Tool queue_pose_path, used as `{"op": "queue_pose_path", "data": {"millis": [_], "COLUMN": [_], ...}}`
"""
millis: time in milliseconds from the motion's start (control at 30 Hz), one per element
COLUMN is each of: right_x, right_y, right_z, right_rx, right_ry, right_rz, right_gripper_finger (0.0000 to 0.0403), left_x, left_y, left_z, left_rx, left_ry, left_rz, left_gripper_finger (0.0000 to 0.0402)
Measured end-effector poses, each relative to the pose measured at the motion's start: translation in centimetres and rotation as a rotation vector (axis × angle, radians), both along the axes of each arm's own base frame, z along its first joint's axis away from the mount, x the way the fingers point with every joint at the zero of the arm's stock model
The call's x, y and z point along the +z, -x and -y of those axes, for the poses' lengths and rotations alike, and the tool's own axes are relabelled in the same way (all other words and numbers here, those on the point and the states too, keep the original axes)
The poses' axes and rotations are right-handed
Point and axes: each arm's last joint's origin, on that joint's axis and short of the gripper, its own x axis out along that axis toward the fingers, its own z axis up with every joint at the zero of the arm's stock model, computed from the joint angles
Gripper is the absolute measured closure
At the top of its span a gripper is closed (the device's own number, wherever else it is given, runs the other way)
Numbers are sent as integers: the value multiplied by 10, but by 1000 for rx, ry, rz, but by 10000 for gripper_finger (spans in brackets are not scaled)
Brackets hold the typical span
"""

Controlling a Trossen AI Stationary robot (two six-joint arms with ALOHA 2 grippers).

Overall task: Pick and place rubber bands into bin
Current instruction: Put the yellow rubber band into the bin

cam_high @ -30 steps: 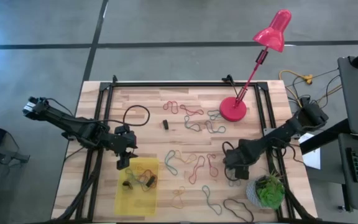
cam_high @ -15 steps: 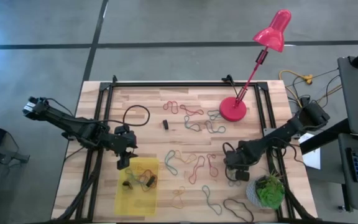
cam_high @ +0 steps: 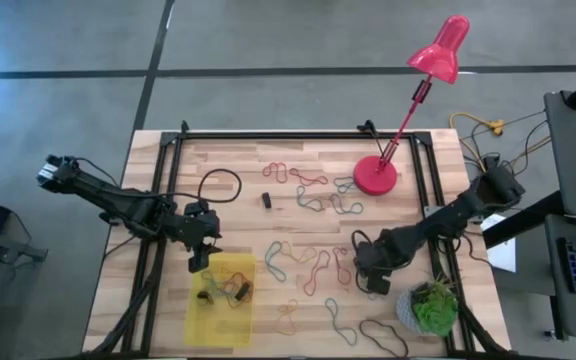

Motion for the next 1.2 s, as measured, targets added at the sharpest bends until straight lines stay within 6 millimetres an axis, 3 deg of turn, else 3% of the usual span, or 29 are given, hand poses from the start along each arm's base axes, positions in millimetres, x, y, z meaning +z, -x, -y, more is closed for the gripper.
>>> {"op": "queue_pose_path", "data": {"millis": [200,333,567,767,933,1100,1200], "right_x": [60,106,155,153,151,160,156], "right_y": [-27,-55,-127,-185,-232,-266,-283], "right_z": [-7,-9,-5,-2,-2,-5,-3], "right_rx": [-94,-164,-106,7,74,118,118], "right_ry": [0,13,2,7,9,-11,-3], "right_rz": [191,384,637,653,706,795,801], "right_gripper_finger": [395,395,395,395,395,395,394], "left_x": [0,0,-1,0,14,18,19], "left_y": [0,0,-1,0,-1,0,3], "left_z": [0,0,0,0,1,0,0], "left_rx": [-3,-8,-57,-76,-108,-98,-84], "left_ry": [-1,-6,-49,-52,-36,-14,31], "left_rz": [2,2,1,4,127,153,157], "left_gripper_finger": [233,233,233,233,233,231,221]}}
